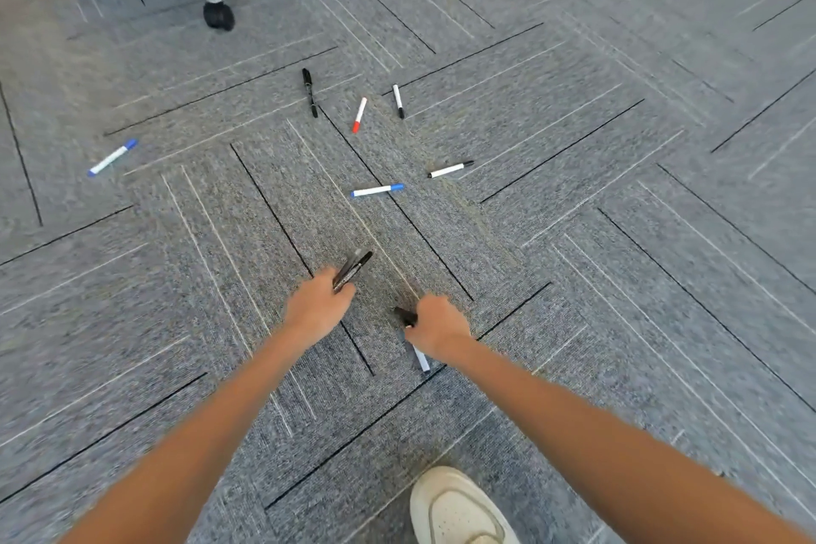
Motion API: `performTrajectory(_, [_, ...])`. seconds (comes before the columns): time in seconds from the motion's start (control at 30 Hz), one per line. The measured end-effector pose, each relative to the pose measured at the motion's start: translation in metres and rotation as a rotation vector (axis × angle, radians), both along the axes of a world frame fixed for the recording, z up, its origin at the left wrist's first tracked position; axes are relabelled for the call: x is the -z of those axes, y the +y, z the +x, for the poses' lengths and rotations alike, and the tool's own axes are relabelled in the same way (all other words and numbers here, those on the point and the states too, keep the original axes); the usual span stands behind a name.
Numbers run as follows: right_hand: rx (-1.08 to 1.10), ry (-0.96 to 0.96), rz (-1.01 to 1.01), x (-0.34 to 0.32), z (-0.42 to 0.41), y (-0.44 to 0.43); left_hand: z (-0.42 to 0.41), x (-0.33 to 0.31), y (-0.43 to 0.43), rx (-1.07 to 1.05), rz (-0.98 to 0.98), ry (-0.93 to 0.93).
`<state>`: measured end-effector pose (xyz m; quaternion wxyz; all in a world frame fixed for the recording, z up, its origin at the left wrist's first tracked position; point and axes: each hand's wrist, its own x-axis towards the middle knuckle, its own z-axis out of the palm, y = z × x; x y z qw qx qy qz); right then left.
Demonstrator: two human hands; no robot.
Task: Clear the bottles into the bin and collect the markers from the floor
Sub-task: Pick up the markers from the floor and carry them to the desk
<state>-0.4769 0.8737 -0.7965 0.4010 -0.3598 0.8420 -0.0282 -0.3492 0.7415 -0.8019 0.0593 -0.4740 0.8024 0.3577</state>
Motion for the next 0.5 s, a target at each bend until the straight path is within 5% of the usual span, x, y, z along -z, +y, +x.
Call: performTrajectory(0.5, [0.12,0.13,-0.277,-0.033,-0.097,-0.068,-0.077,-0.03,-0.022,0.042,-0.002,0.09])
